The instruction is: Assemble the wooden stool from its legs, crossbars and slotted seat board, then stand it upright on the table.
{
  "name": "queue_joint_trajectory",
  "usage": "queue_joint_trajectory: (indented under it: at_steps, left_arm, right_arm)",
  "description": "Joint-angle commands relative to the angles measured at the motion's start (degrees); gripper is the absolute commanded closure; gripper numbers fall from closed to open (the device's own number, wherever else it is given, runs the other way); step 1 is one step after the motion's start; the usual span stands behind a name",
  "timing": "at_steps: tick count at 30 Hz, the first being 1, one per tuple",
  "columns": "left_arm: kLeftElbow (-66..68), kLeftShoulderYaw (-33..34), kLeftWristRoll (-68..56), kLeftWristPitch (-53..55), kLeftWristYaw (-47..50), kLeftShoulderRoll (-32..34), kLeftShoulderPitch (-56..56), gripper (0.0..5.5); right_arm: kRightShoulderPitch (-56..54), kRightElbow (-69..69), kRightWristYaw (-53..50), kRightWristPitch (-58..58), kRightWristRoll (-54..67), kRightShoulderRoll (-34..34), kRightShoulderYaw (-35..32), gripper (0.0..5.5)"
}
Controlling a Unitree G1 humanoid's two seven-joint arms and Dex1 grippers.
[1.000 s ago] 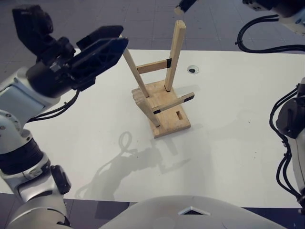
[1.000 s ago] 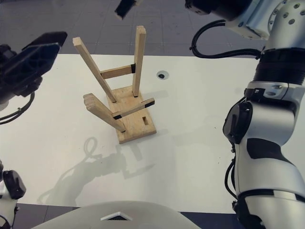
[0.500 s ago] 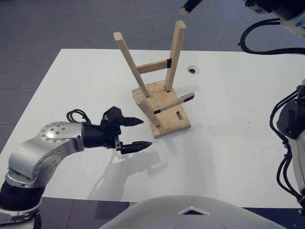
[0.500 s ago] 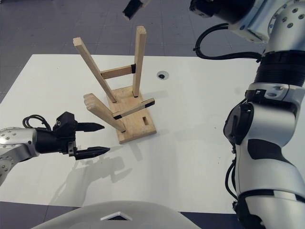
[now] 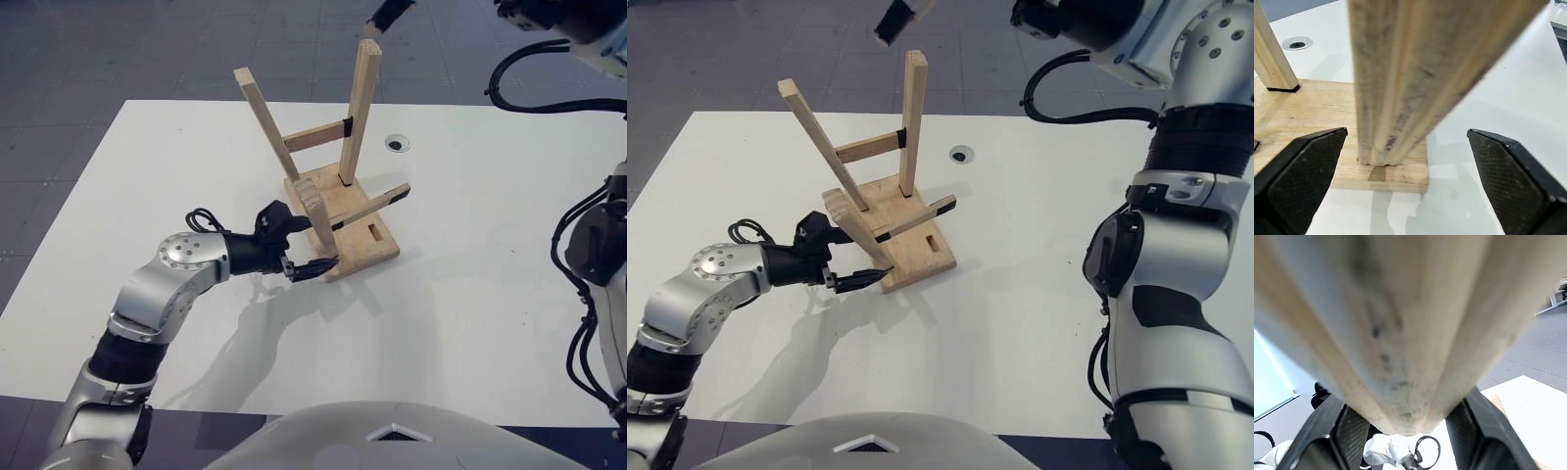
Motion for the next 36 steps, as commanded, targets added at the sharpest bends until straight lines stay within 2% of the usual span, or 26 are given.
queue_joint_trajectory:
  at_steps: [1,3,12,17,23,29,36]
  left_arm:
    - [2.28,-2.31,5.75,-3.55,1.73,-0.99,-0.5,0.95]
    - [2.7,-2.35,6.79,-4.26,2.02,-1.95,-0.59,0.95]
    - [2.79,-4.64,10.73,-9.87,0.69,-4.68,1.16,2.48]
    - [6.76,-8.18,13.28,-20.86,-8.3,-1.09,4.6,3.18]
    - [15.15,-8.8,14.75,-34.93,-17.26,1.99,6.44,3.32]
    - [18.32,-8.48,12.0,-40.37,-25.5,3.72,5.22,3.34]
    - [20.3,-5.8,9.12,-40.04,-28.4,2.6,-0.34,3.34]
  right_arm:
    - [-0.23,-1.6,-1.18,0.97,0.53,0.32,-0.94,3.46]
    - [-0.08,-1.74,-1.62,0.99,0.6,0.39,-1.22,3.46]
    - [0.21,-1.97,-2.85,1.29,0.48,0.59,-2.18,3.46]
    - [0.72,-2.17,-2.73,1.62,0.11,-0.08,-1.74,3.46]
    - [1.78,-4.47,-3.87,3.32,0.89,-0.79,-2.4,3.46]
    - [5.39,-5.46,0.56,2.21,-1.18,-4.82,0.58,3.46]
    - [21.56,-15.87,16.44,-14.15,-9.47,-13.64,9.0,3.46]
